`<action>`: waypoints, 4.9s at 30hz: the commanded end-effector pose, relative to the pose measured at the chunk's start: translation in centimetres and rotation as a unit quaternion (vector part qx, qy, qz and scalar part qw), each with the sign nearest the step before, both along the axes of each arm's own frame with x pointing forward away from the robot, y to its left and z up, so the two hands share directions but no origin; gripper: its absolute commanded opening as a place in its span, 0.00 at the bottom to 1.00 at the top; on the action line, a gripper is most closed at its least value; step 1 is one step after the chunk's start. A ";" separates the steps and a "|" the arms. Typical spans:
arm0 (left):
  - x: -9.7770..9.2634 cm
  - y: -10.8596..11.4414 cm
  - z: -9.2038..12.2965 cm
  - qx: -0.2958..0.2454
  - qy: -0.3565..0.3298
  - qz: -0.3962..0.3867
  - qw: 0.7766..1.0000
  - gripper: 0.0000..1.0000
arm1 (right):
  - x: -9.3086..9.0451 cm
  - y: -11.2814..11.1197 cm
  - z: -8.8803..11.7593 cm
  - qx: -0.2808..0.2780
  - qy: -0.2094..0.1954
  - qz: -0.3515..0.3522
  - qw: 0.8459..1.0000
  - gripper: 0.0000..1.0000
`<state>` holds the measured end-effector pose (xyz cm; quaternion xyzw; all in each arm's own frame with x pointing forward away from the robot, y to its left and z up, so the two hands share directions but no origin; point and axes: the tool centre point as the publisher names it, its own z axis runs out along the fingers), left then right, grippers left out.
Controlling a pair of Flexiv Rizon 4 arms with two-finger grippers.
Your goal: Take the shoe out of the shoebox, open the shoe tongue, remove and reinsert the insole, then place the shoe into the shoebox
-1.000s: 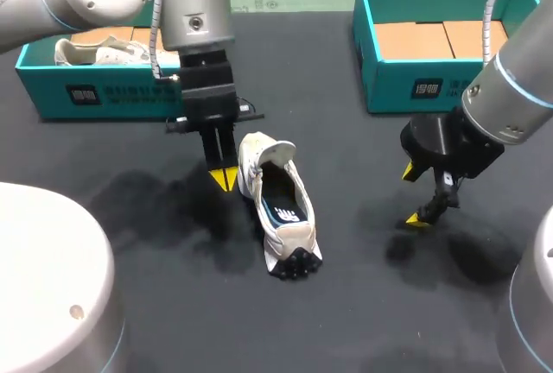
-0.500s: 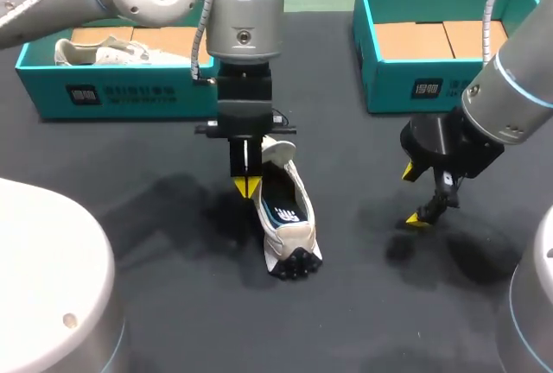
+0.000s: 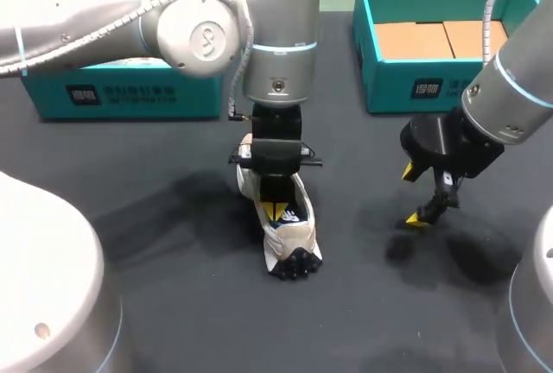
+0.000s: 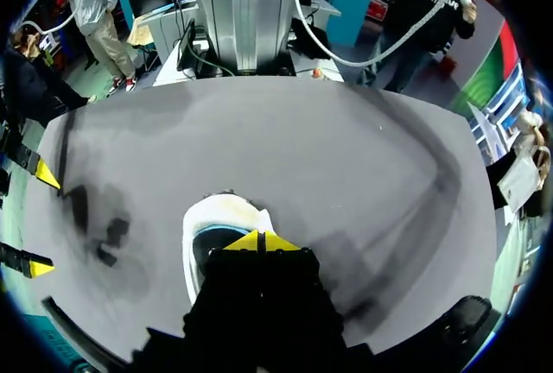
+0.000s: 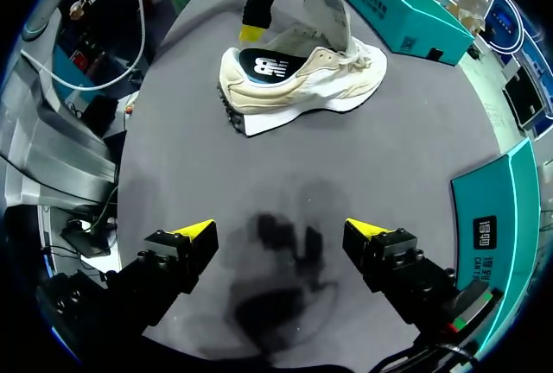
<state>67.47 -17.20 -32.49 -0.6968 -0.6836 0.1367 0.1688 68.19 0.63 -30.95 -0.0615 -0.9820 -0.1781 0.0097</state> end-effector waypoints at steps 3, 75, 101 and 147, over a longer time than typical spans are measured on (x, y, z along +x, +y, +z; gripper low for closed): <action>0.3 -1.0 -1.9 0.007 -0.009 -0.002 1.000 0.00 | -0.1 0.0 -0.1 0.000 -0.001 -0.001 1.000 1.00; 1.2 -0.3 -4.7 -0.013 -0.107 0.034 0.994 0.00 | -0.1 0.0 -0.1 0.000 -0.001 -0.001 1.000 1.00; 4.1 -1.1 -3.1 0.027 -0.244 0.064 0.967 0.03 | -0.1 0.0 -0.1 0.000 -0.001 -0.001 1.000 1.00; 3.9 -0.9 -1.9 -0.006 -0.235 0.066 0.970 1.00 | -0.1 0.0 -0.1 0.000 -0.001 -0.001 1.000 1.00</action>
